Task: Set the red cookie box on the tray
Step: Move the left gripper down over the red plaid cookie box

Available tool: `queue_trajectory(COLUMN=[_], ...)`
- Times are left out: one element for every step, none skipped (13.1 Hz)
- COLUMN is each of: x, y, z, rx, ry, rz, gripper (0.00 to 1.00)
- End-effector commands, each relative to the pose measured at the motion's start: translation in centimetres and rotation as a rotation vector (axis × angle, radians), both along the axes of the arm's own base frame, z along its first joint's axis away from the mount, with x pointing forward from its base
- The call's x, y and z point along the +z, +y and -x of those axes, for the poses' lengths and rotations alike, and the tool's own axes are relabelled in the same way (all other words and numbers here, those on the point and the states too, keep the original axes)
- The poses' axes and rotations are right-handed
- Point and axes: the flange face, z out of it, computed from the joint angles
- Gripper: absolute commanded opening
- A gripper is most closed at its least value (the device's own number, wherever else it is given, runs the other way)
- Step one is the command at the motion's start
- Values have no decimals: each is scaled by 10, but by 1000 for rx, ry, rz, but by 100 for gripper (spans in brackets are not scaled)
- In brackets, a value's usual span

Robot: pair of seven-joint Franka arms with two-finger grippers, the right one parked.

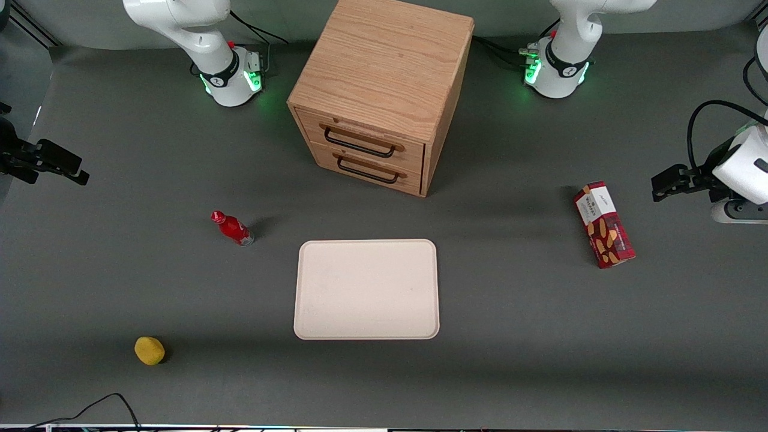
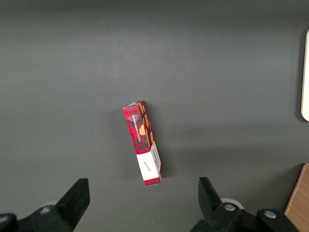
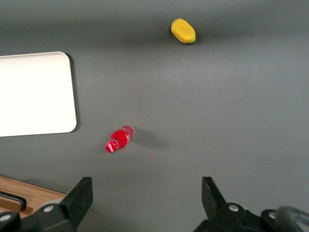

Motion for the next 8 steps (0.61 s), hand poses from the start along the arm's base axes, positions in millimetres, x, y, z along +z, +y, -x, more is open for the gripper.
queue_trajectory(x=[8,12,13,12,10,8,3,-8], y=[-3,-2,-2,-2,-2,-2,0,3], z=[10,10,11,12,12,17,18,19], rx=[-24,-24,-22,-23,-31,-39,-35,-33], ry=[23,23,27,35,43,81,103,121], rz=[16,14,15,17,14,10,8,15], gripper=[100,100,100,100,100,100,100,100])
